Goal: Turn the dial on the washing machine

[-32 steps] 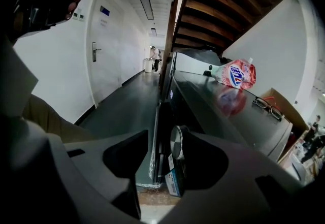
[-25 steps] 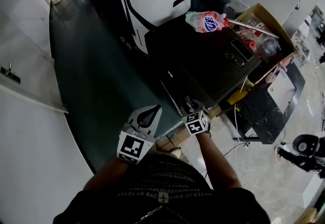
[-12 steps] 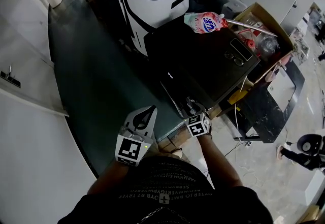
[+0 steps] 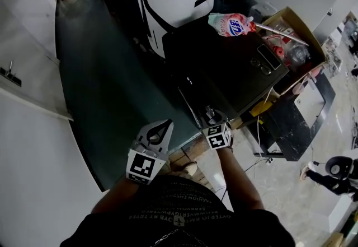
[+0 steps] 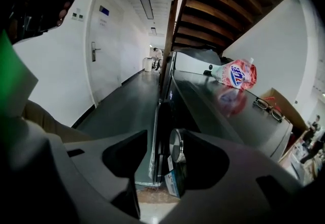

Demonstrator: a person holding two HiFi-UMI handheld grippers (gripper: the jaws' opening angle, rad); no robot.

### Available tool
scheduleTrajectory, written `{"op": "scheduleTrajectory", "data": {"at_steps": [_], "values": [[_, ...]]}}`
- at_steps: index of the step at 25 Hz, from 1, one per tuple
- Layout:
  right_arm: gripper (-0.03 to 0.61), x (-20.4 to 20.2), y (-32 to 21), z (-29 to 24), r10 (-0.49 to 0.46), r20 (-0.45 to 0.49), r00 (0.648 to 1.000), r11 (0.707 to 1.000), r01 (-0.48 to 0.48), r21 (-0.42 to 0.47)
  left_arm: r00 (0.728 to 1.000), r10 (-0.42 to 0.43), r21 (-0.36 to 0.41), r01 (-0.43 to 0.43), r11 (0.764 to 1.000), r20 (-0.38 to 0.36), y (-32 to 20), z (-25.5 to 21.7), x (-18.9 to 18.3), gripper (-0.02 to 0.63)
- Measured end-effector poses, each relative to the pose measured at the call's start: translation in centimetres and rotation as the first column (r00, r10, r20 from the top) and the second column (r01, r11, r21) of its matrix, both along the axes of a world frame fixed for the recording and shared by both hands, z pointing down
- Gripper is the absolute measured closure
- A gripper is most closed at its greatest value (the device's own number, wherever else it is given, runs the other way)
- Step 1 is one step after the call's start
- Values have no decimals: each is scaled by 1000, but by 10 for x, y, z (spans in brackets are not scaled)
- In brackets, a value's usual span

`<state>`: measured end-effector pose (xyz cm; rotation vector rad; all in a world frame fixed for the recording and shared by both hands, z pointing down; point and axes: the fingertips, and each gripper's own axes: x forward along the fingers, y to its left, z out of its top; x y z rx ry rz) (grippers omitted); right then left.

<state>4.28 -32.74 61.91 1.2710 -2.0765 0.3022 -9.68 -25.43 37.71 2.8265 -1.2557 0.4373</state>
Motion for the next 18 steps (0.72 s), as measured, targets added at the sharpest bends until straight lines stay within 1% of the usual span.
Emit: {"op": "scheduleTrajectory", "data": {"at_steps": [3, 7, 14, 18], "values": [[373, -1, 1, 10, 9, -10, 1000, 999, -9, -46, 1000, -1, -10, 1, 1000, 2, 4, 2, -2, 609], [370, 3, 4, 13, 23, -23, 999, 999, -24, -36, 1000, 1, 0, -1, 1000, 0, 4, -2, -2, 609], [371, 10, 12, 22, 34, -8, 999, 996, -34, -80, 1000, 9, 8, -9, 1000, 4, -2, -5, 2, 609], [367, 4, 6, 7, 16, 3, 1000, 1000, -16, -22, 1000, 8, 19, -8, 1000, 1, -9, -9, 2, 609]]}}
